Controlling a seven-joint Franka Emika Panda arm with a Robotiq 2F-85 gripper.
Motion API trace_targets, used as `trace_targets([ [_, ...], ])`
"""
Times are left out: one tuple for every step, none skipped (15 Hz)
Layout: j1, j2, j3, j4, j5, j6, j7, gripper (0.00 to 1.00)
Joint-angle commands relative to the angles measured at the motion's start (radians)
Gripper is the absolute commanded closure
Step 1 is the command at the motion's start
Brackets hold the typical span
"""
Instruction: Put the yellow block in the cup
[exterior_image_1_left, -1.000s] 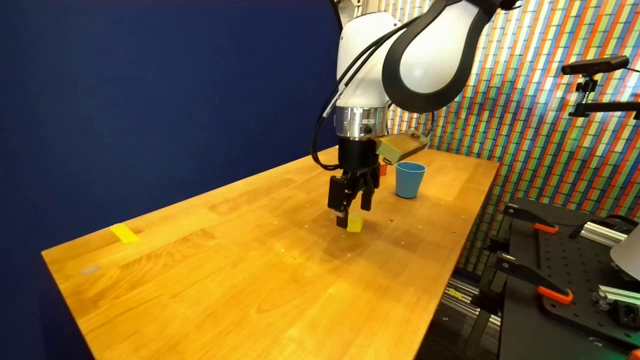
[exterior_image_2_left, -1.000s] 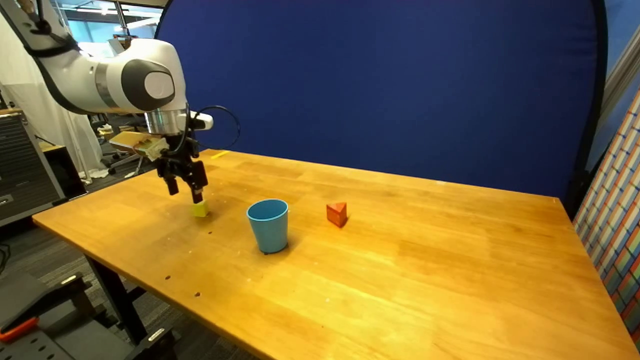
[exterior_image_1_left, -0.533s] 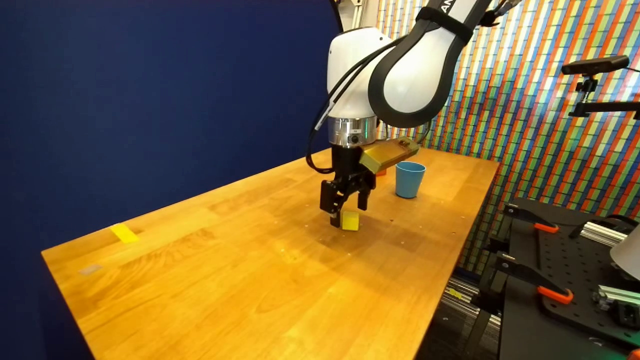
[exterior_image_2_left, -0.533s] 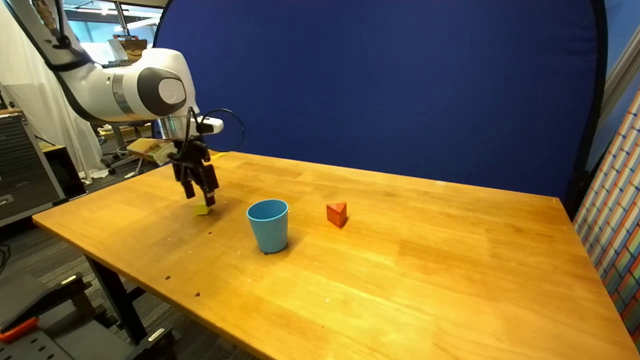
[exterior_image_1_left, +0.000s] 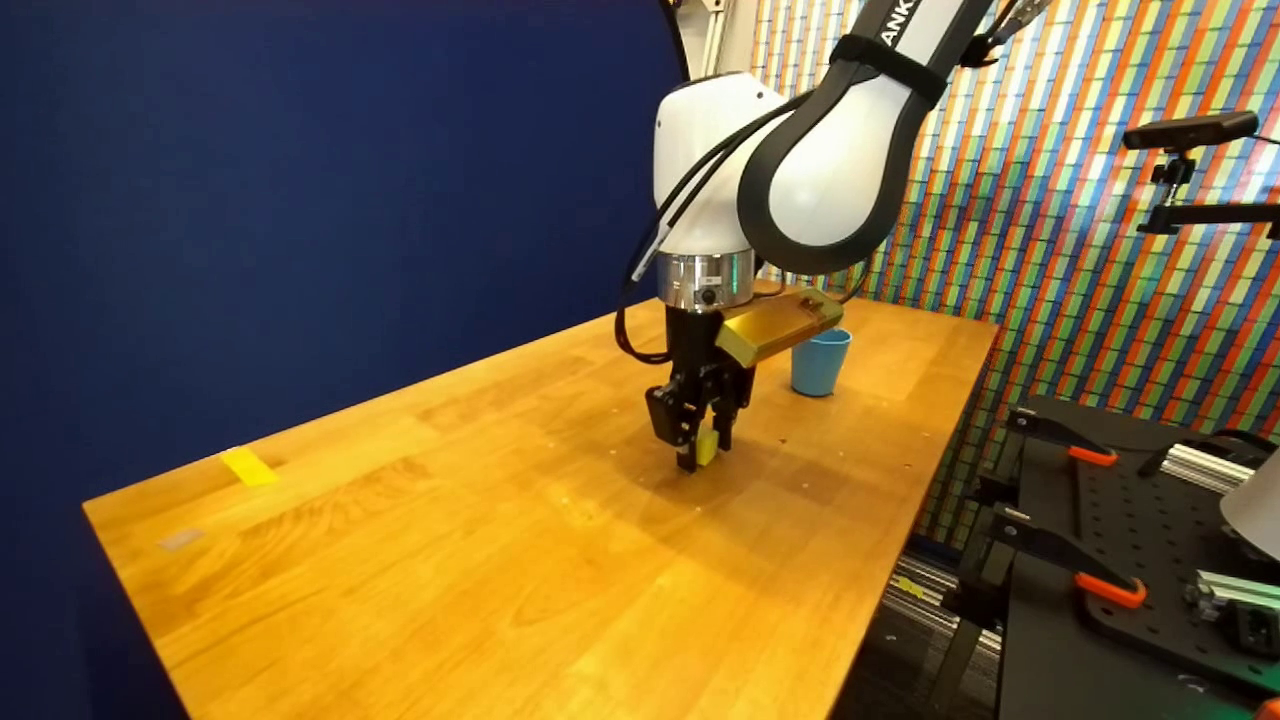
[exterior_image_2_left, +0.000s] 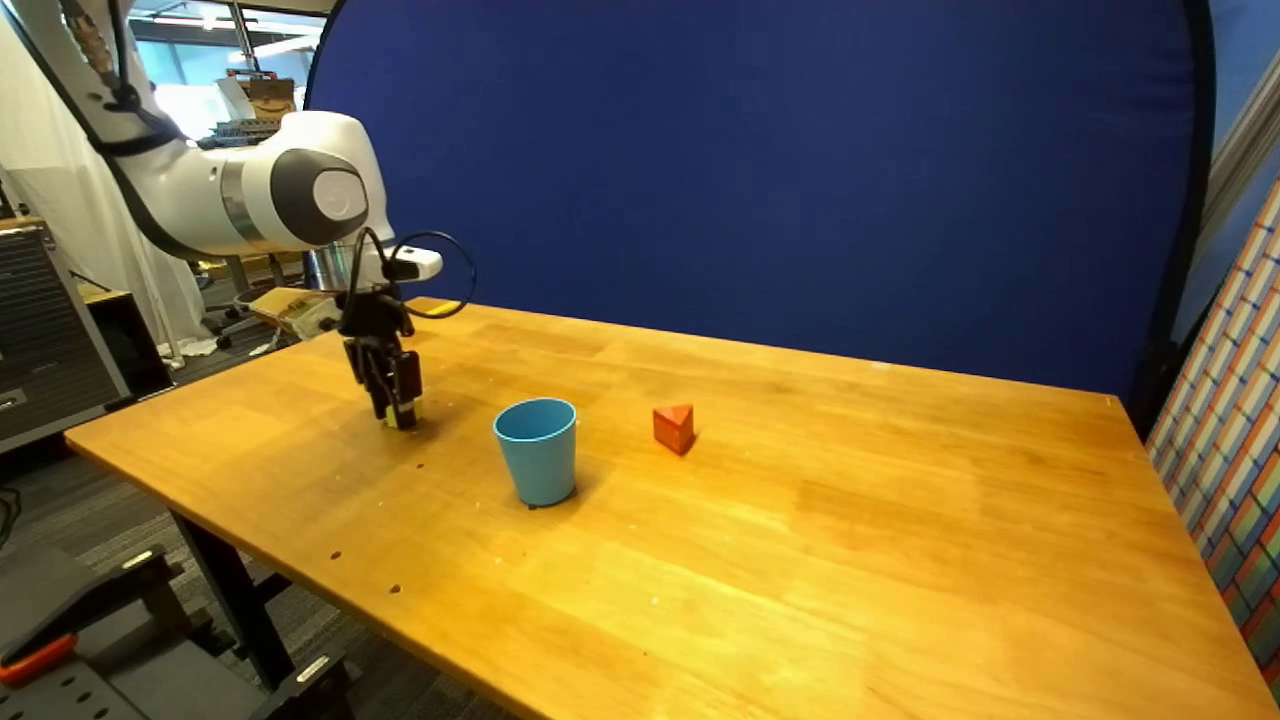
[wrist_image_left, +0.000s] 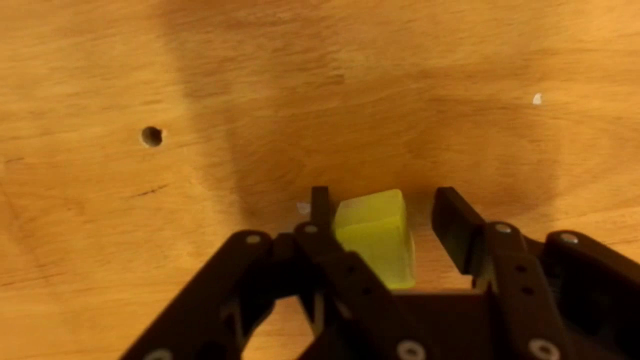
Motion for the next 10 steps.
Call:
trace_targets([
  [0.025, -0.033, -0.018, -0.021, 0.009, 0.007, 0.045, 0.73],
  [0.032, -0.072, -0.023, -0.051, 0.005, 0.017, 0.067, 0.80],
  [0.047, -0.108, -0.037, -0.078, -0.009, 0.018, 0.101, 0.89],
  [0.062, -0.167, -0.055, -0.125, -0.025, 0.025, 0.147, 0.89],
  [0.077, -0.224, -0.078, -0.168, -0.047, 0.024, 0.202, 0.87],
  [0.089, -0.276, -0.100, -0.206, -0.076, 0.022, 0.261, 0.87],
  [0.100, -0.322, -0.123, -0.235, -0.127, 0.002, 0.336, 0.87],
  [0.102, -0.374, -0.142, -0.266, -0.192, -0.019, 0.423, 0.87],
  [0.130, -0.428, -0.186, -0.299, -0.240, -0.048, 0.494, 0.87],
  [0.120, -0.482, -0.198, -0.332, -0.295, -0.085, 0.566, 0.88],
])
